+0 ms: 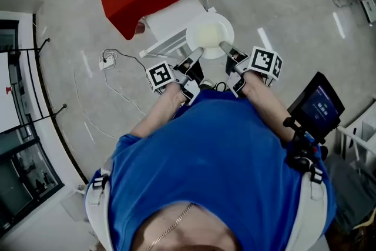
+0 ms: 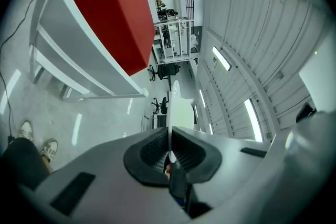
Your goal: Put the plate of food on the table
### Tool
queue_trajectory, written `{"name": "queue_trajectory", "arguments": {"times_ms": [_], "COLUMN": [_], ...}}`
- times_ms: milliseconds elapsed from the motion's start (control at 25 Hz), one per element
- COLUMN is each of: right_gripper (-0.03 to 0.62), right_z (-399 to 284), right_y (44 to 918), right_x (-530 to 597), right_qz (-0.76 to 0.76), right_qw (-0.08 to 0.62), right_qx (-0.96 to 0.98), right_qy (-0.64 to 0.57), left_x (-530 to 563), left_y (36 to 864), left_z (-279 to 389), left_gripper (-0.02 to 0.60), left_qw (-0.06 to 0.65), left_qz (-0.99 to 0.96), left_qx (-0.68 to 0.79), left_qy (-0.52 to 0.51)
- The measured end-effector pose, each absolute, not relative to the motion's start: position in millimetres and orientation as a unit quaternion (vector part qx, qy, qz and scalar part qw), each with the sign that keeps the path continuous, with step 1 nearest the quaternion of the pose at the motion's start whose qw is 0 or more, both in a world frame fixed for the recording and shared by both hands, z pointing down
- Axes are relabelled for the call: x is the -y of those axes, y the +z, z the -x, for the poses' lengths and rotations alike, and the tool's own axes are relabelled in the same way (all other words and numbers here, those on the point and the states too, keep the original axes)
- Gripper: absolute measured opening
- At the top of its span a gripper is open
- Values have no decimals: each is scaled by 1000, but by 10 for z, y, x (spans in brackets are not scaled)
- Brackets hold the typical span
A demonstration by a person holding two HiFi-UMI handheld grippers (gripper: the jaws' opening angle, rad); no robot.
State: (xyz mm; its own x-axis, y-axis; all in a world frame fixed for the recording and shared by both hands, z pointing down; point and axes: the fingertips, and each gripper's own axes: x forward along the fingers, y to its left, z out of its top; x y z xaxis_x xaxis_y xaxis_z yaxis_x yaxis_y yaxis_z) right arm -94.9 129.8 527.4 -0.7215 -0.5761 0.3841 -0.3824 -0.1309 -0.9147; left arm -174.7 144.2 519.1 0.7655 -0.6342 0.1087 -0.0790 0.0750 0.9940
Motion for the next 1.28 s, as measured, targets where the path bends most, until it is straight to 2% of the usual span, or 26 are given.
{"name": "queue_trajectory", "arguments": {"times_ms": [600,1280], "right_gripper": [18,17], "right_z": [896,757], "right_y": [5223,5219], "right_x": [-1363,-1145], "right_qz": [402,384], "right_qw": [106,92], "right_qx": [-643,-660], "right_qy": [-643,-639], "left_x": [-1462,-1316], "left_y": [5192,5215], "left_z": [1718,1604], "left_gripper": [17,17], "left_qw": [684,674], "left_qz": [-661,-655], "left_qx": [241,274], "left_qy": [-195,-205]}}
